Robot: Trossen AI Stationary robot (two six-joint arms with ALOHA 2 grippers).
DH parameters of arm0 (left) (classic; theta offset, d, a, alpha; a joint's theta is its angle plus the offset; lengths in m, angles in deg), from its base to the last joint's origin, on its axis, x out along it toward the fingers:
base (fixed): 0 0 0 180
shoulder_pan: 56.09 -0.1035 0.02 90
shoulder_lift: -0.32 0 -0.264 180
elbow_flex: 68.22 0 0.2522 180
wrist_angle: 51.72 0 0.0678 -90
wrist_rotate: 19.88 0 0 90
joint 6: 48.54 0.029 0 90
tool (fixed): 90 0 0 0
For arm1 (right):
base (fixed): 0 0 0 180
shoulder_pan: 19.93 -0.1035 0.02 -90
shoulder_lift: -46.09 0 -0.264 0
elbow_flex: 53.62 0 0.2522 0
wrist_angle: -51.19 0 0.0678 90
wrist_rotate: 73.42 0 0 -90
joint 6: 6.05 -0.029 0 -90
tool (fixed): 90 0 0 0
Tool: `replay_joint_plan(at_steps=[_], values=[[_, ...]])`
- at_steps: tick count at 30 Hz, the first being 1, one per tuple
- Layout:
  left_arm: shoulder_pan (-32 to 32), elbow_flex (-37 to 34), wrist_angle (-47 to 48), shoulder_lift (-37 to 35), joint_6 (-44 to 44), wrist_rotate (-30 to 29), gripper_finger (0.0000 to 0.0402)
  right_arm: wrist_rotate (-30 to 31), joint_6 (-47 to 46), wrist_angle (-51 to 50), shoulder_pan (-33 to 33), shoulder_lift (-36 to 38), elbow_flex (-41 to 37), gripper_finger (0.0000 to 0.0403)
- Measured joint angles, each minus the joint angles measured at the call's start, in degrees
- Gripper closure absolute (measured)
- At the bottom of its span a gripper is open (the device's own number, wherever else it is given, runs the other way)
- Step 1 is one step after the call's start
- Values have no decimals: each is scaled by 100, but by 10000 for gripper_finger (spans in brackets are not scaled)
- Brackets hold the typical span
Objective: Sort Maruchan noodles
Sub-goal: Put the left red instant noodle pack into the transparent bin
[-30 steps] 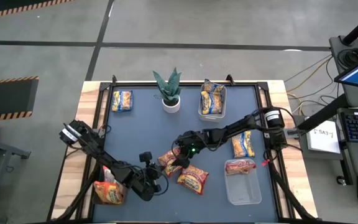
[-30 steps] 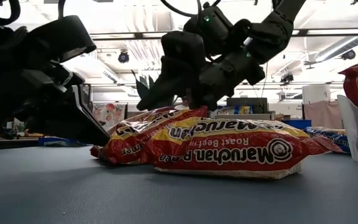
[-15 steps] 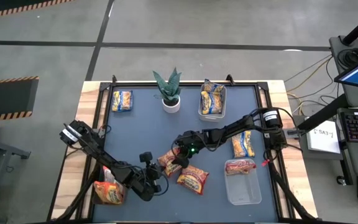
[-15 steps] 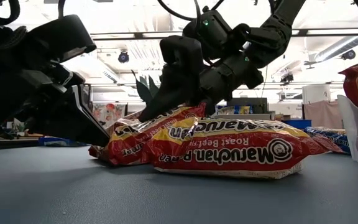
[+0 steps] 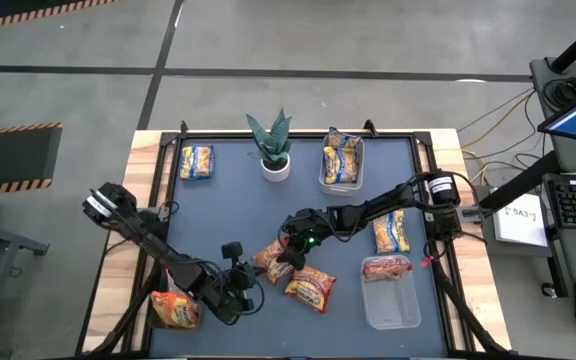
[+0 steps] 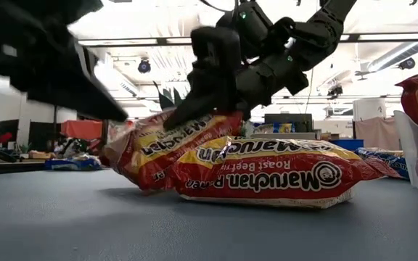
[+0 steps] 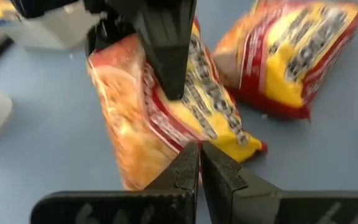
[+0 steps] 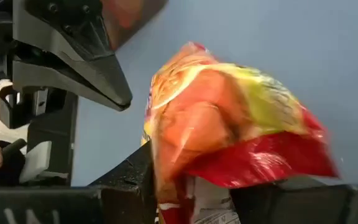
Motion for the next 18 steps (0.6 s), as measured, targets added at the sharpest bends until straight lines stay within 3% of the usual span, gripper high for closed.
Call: replay_joint_plan(at_steps=[5,13,18], values=[[146,0,6,-533,421,-563,401,1,135,-104,0,214,0,258],[427,4,-19,-1174,616,-2090,401,7,184,-150,-13,253,0,291],[428,4,-108,-1207,619,-2224,401,-13,202,-178,-13,304,0,290]])
